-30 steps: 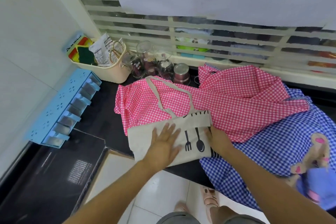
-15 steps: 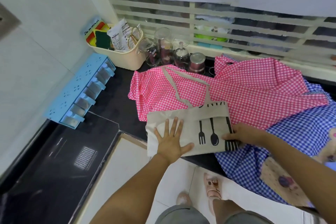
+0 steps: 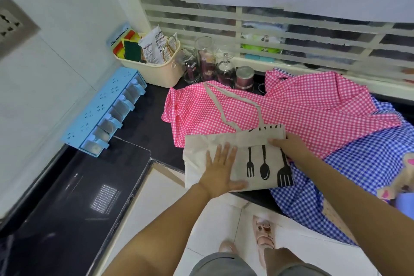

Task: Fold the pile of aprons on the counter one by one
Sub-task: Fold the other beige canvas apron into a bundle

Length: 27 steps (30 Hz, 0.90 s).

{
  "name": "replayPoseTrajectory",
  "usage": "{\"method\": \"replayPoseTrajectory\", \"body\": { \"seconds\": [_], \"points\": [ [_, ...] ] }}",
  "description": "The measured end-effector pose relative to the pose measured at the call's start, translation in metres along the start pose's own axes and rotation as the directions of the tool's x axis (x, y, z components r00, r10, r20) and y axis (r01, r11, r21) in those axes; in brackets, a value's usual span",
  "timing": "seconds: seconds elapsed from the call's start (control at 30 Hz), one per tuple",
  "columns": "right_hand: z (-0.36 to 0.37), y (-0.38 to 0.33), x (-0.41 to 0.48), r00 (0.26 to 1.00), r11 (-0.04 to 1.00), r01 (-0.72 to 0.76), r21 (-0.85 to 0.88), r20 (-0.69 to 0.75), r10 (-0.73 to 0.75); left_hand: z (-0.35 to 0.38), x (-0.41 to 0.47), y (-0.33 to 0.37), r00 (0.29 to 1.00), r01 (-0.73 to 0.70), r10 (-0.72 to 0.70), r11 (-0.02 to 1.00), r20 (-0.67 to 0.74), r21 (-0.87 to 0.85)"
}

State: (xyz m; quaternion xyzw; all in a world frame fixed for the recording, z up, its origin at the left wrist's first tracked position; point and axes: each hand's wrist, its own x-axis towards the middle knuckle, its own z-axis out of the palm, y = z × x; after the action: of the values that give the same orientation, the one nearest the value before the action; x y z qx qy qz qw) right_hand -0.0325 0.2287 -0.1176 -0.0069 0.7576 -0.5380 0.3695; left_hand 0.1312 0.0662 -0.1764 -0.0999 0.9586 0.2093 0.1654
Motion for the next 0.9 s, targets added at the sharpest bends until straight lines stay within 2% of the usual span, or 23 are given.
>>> {"method": "replayPoseTrajectory", "body": {
  "seconds": [0.1,0.17,0.2,0.27,0.3,0.33,0.37,0.43,0.47,0.53,0.57,0.6,0.67,0.7,0.77,0.83,0.9],
  "points": [
    [0.008,0.008,-0.014,0.994,0.963,0.06,0.263,-0.105,-0.033,0.006,-0.006,0.022,0.982,-0.183,0.186,0.981,-0.035,0.064],
    [0.008,0.017,-0.026,0.977,0.857,0.017,0.516,-0.19,0.095,0.017,-0.008,0.037,0.969,-0.223,0.23,0.972,-0.09,0.074],
    [0.004,0.024,-0.029,0.963,0.761,-0.042,0.648,-0.177,0.204,0.022,-0.008,0.042,0.964,-0.228,0.233,0.972,-0.127,0.054],
    [-0.005,0.044,-0.039,0.933,0.538,-0.182,0.823,-0.027,0.358,0.031,-0.01,0.051,0.948,-0.257,0.253,0.967,-0.194,0.006],
    [-0.009,0.051,-0.047,0.917,0.48,-0.252,0.84,0.049,0.396,0.034,-0.009,0.052,0.937,-0.279,0.27,0.96,-0.224,-0.011],
    [-0.012,0.059,-0.055,0.903,0.477,-0.311,0.822,0.1,0.417,0.035,-0.007,0.052,0.926,-0.301,0.286,0.953,-0.249,-0.026],
    [-0.015,0.065,-0.065,0.895,0.501,-0.361,0.787,0.142,0.422,0.037,-0.004,0.05,0.918,-0.318,0.299,0.947,-0.259,-0.033],
    [-0.024,0.074,-0.086,0.882,0.616,-0.447,0.649,0.204,0.425,0.04,-0.001,0.045,0.914,-0.356,0.345,0.934,-0.213,-0.017],
    [-0.028,0.075,-0.097,0.871,0.694,-0.489,0.528,0.251,0.423,0.041,-0.001,0.042,0.916,-0.364,0.361,0.931,-0.174,0.016],
    [-0.038,0.073,-0.117,0.824,0.831,-0.53,0.168,0.332,0.459,0.042,-0.007,0.037,0.928,-0.357,0.366,0.927,-0.07,0.113],
    [-0.042,0.072,-0.124,0.825,0.872,-0.488,-0.025,0.312,0.471,0.042,-0.011,0.033,0.931,-0.359,0.365,0.922,-0.019,0.143],
    [-0.046,0.07,-0.128,0.863,0.899,-0.402,-0.176,0.257,0.436,0.042,-0.014,0.029,0.93,-0.364,0.368,0.917,0.004,0.16],
    [-0.048,0.065,-0.129,0.966,0.928,-0.153,-0.34,0.147,0.213,0.04,-0.022,0.024,0.922,-0.384,0.385,0.901,0.038,0.204],
    [-0.045,0.058,-0.128,0.99,0.915,-0.012,-0.402,0.123,0.067,0.04,-0.024,0.02,0.92,-0.391,0.387,0.892,0.063,0.228],
    [-0.039,0.046,-0.119,0.974,0.802,0.215,-0.558,0.188,-0.13,0.039,-0.028,0.014,0.914,-0.405,0.391,0.876,0.107,0.263],
    [-0.028,0.04,-0.102,0.929,0.655,0.349,-0.67,0.338,-0.149,0.037,-0.029,0.009,0.91,-0.414,0.392,0.866,0.135,0.281],
    [-0.019,0.044,-0.077,0.893,0.569,0.399,-0.719,0.445,-0.064,0.034,-0.03,0.008,0.904,-0.426,0.394,0.862,0.168,0.273]
  ]
}}
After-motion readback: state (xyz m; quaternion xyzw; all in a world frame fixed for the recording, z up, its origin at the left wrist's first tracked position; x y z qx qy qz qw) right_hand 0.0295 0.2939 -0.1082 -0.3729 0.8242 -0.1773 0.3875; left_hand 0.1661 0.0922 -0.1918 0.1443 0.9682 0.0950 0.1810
